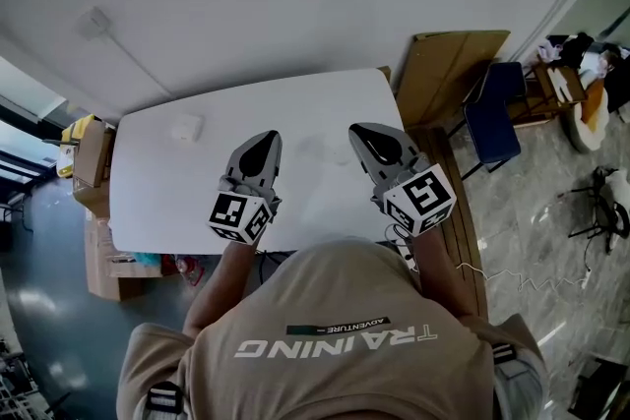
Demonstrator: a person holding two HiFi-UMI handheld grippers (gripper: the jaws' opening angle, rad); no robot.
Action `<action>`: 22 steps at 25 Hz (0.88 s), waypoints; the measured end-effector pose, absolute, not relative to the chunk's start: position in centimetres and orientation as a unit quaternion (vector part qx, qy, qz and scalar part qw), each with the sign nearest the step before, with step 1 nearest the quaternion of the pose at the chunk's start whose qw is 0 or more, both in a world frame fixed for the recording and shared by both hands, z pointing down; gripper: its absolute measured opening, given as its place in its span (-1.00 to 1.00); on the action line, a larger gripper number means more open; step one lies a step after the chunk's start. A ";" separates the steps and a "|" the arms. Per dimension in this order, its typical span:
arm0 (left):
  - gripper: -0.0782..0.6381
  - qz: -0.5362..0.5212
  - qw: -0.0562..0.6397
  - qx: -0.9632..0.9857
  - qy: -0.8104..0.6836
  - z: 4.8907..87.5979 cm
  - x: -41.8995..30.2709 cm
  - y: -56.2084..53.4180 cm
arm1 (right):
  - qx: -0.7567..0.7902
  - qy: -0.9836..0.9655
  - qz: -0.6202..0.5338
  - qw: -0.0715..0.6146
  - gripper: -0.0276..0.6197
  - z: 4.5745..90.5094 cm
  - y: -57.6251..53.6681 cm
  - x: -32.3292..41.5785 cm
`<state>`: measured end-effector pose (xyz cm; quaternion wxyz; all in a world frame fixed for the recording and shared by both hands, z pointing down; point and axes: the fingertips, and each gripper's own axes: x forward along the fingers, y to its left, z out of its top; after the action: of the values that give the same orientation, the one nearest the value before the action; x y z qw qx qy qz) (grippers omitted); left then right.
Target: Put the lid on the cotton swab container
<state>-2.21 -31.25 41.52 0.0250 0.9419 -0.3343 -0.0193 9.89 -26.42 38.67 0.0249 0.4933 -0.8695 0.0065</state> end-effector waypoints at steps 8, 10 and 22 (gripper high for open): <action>-0.75 -0.019 0.010 0.942 -0.335 39.0 -3.3 -31.0 | 0.461 -0.886 -0.022 0.052 -0.86 37.3 -26.9 7.4; -0.75 -0.018 -0.004 0.944 -0.331 38.1 -3.4 -31.2 | 0.459 -0.886 -0.028 0.053 -0.86 37.0 -27.3 7.0; -0.75 -0.009 -0.017 0.948 -0.317 36.5 -2.7 -32.1 | 0.479 -0.875 -0.033 0.056 -0.86 35.8 -29.4 8.6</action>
<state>-2.74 -32.14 36.49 -0.0166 0.9481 -0.3174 -0.0091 8.59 -29.39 35.81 0.0560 0.4791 -0.8753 -0.0334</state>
